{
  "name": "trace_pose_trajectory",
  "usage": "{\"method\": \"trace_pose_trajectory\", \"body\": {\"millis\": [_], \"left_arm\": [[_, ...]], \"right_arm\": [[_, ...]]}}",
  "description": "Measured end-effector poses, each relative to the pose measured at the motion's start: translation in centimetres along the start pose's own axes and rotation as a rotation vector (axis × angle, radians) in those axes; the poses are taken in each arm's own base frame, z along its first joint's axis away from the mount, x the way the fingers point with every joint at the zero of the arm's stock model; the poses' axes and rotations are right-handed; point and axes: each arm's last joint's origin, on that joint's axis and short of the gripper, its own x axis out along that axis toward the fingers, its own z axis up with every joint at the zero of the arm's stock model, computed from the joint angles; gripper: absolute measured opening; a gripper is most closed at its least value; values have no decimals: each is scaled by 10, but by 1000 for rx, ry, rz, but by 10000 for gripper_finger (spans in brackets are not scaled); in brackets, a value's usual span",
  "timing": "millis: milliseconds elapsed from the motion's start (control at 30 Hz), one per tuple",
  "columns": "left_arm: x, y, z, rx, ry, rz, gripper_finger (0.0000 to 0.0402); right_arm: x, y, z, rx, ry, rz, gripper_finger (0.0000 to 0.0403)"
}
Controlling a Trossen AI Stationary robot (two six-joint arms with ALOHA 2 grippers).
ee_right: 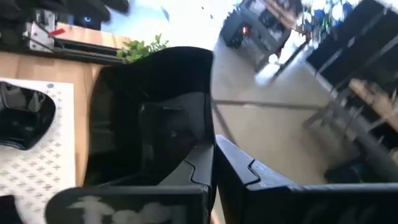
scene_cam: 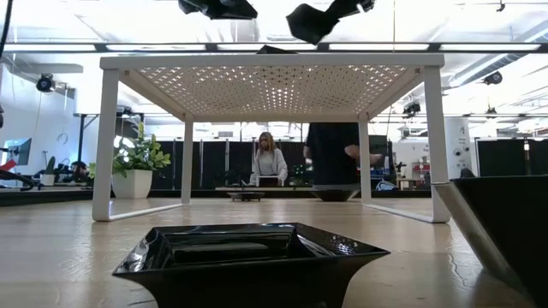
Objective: Pick & Place Mini shaped plates
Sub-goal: Stack the black distorted square plate on top of the black distorted square plate on the shelf
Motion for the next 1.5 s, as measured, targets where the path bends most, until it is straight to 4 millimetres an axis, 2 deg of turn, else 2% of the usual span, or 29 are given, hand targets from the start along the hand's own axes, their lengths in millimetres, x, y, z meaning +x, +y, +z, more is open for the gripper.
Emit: {"method": "trace_pose_trajectory", "body": {"millis": [267, 367, 633, 767, 933, 1200, 1500], "left_arm": [[-16, 14, 9, -4, -7, -1, 79], [-19, 17, 11, -4, -8, -1, 79], [-22, 19, 8, 19, 23, -11, 79], [-22, 18, 5, 40, 51, -20, 79], [-23, 17, 1, 130, 88, -34, 79], [-23, 16, -2, 160, 118, -44, 79], [-23, 16, -2, 159, 118, -44, 79]], "right_arm": [[-20, -3, -9, 439, 83, 11, 8], [-24, -2, -14, 551, 140, 20, 8], [-20, 10, -22, 850, 292, 239, 8], [-15, 17, -29, 1003, 407, 263, 8], [-11, 30, -35, 1083, 512, 252, 8], [-10, 53, -43, 1100, 546, 176, 8], [-9, 67, -48, 1185, 537, 76, 8]]}}
